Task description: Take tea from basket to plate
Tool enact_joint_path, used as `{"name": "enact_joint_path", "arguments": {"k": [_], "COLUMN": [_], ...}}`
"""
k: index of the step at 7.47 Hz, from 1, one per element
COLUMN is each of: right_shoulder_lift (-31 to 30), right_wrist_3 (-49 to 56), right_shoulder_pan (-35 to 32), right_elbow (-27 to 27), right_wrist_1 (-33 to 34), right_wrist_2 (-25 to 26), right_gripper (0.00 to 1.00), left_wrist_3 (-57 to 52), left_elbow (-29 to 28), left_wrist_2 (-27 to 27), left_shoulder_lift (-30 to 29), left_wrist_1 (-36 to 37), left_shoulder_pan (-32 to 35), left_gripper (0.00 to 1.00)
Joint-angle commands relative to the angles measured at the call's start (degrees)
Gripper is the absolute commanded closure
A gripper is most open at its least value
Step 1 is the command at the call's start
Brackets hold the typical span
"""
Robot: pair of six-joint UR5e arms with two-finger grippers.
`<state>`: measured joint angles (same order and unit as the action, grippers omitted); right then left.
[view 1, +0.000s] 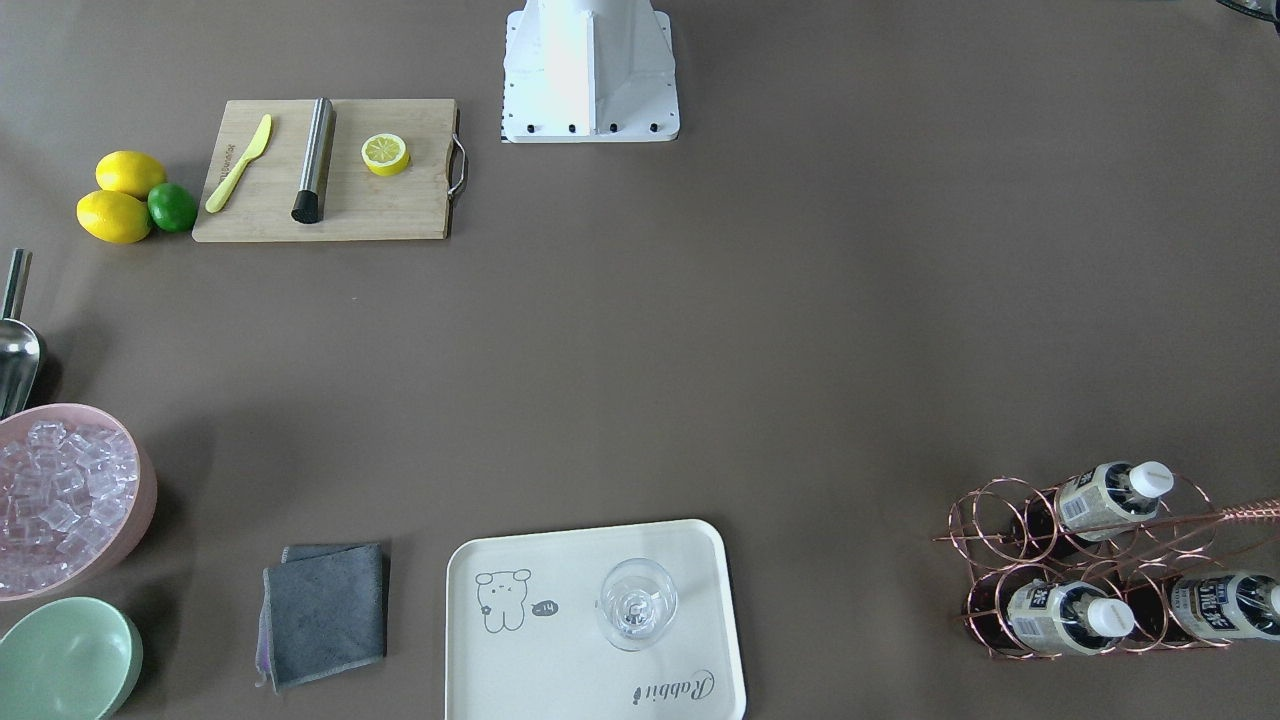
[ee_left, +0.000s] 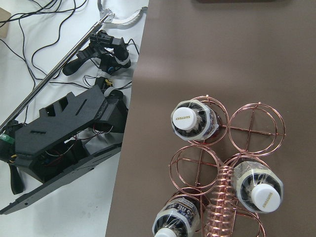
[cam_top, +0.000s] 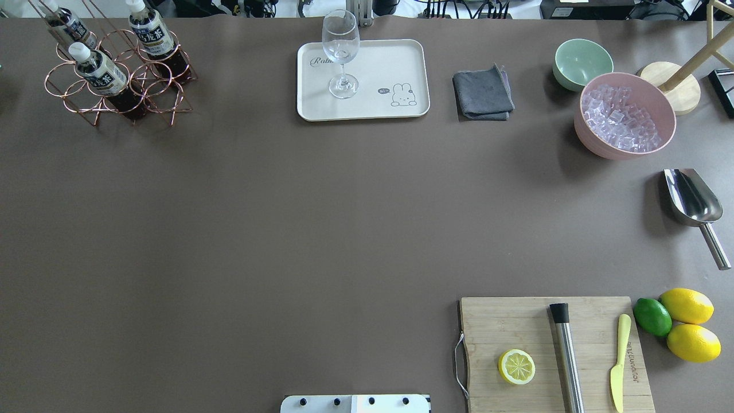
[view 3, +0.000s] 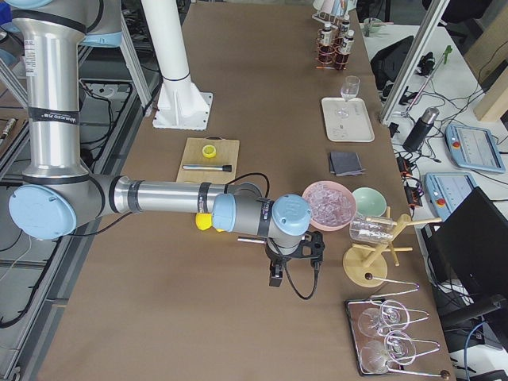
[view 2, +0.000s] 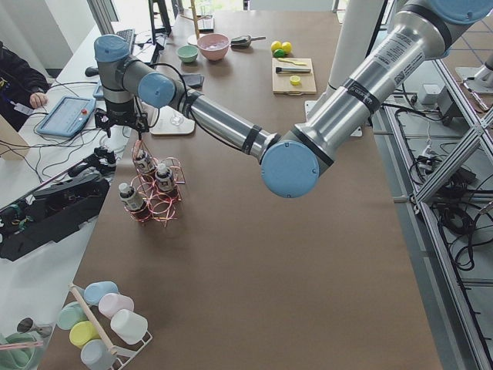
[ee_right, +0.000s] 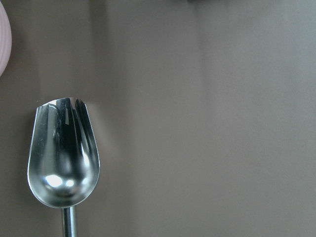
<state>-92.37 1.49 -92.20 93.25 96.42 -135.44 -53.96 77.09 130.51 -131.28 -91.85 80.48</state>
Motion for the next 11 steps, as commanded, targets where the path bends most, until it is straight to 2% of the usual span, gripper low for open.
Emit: {"name": "enact_joint_path", "arguments": {"k": [1,3,4,5,6,7,8,11], "right_shoulder_lift": [0.0,0.0,0.0,0.0,0.0,0.0,0.0,0.26], "right_wrist_3": [0.0,0.0,0.0,0.0,0.0,0.0,0.0,0.0], "right_shoulder_pan": [0.0,0.0,0.0,0.0,0.0,0.0,0.0,0.0], "right_elbow": [0.0,0.0,-0.09,-0.17,-0.17,-0.26,-0.44,-0.53], "right_wrist_1": [0.0,0.0,0.0,0.0,0.0,0.0,0.0,0.0], "right_wrist_2": [0.0,0.0,0.0,0.0,0.0,0.0,0.0,0.0], "right_gripper": [0.0,0.0,0.0,0.0,0.0,0.0,0.0,0.01], "left_wrist_3": [-0.53,-1.66,-1.76,-1.76,-1.76,-1.76,-1.58,-1.76], "left_elbow": [-3.16,-3.78,-3.61,-3.35,-3.26,-1.87,-0.28,0.43], "left_wrist_2": [0.18,2.19,2.2,2.2,2.12,2.2,2.2,2.9], "left_shoulder_lift": [-1.08,-0.3,0.05,0.75,0.85,2.41,3.39,2.87], "left_wrist_1": [0.01,0.36,0.36,0.36,0.45,-0.07,0.44,0.53], "left_shoulder_pan": [-1.55,-1.46,-1.38,-1.46,-1.38,-1.12,-0.94,0.11], "left_gripper": [0.03,0.1,0.24,0.25,0.37,0.78,1.0,1.0]}}
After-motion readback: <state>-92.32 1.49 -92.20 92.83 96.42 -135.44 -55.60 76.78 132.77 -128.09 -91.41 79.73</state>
